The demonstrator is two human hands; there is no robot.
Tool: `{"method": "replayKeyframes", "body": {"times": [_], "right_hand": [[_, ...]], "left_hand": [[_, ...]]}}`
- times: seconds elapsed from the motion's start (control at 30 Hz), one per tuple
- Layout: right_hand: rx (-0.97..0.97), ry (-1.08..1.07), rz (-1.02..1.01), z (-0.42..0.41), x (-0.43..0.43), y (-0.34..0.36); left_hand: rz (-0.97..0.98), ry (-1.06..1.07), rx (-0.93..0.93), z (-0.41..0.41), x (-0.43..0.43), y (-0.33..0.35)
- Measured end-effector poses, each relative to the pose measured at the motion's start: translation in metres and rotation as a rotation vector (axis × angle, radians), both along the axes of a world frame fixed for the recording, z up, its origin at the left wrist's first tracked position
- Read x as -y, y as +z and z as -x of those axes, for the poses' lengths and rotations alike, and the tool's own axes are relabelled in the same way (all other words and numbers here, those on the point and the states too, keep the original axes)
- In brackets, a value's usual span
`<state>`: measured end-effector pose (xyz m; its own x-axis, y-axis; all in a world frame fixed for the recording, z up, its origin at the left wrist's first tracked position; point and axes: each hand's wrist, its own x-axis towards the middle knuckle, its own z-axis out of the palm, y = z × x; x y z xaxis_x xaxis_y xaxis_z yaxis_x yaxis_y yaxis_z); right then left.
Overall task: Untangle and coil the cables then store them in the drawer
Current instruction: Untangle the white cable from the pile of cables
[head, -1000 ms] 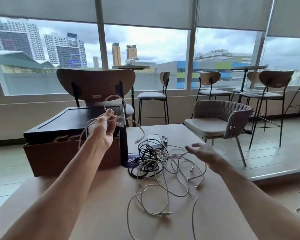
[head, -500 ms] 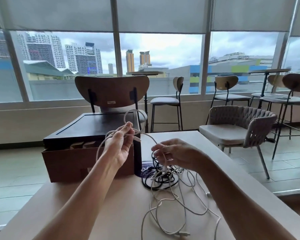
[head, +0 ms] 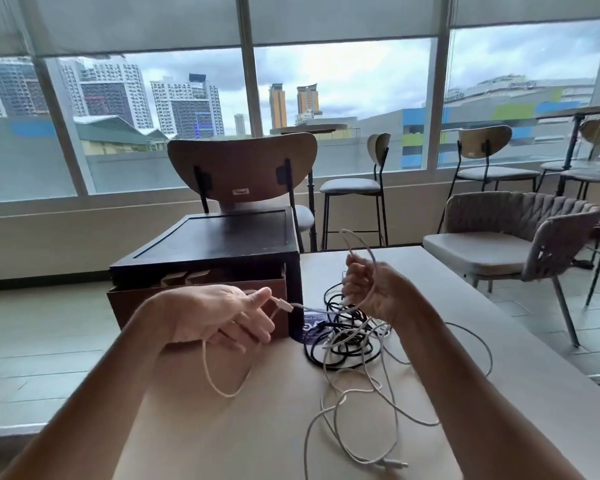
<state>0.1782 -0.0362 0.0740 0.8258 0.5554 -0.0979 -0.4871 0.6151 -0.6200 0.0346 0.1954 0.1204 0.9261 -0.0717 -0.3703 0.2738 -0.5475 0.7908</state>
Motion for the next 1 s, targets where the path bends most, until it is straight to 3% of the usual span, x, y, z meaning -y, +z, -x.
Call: {"method": "replayKeyframes", "body": {"times": [0.1, 0.27, 0.43, 0.83, 0.9, 1.0], "right_hand": [[0.019, -0.048, 0.064, -0.006, 0.008, -0.002], [0.049, -0.039, -0.036, -0.007, 0.017, -0.001], [0.138, -0.012, 0.035, -0.006, 0.014, 0.013], [0.283, 0.086, 0.046, 0.0, 0.008, 0.021], [0.286, 0.12, -0.02, 0.002, 0.008, 0.023], [0.266, 0.187, -0.11, 0.006, 0.006, 0.025]], "left_hand": [[0.055, -0.116, 0.008, 0.01, -0.008, 0.012], [0.246, 0.007, 0.337, -0.007, 0.01, 0.006], [0.386, 0.119, 0.619, -0.04, 0.052, 0.009], [0.74, 0.287, 0.673, -0.087, 0.079, -0.004], [0.696, 0.3, 0.667, -0.094, 0.067, -0.017], [0.406, 0.253, 0.701, -0.103, 0.054, -0.038]]}}
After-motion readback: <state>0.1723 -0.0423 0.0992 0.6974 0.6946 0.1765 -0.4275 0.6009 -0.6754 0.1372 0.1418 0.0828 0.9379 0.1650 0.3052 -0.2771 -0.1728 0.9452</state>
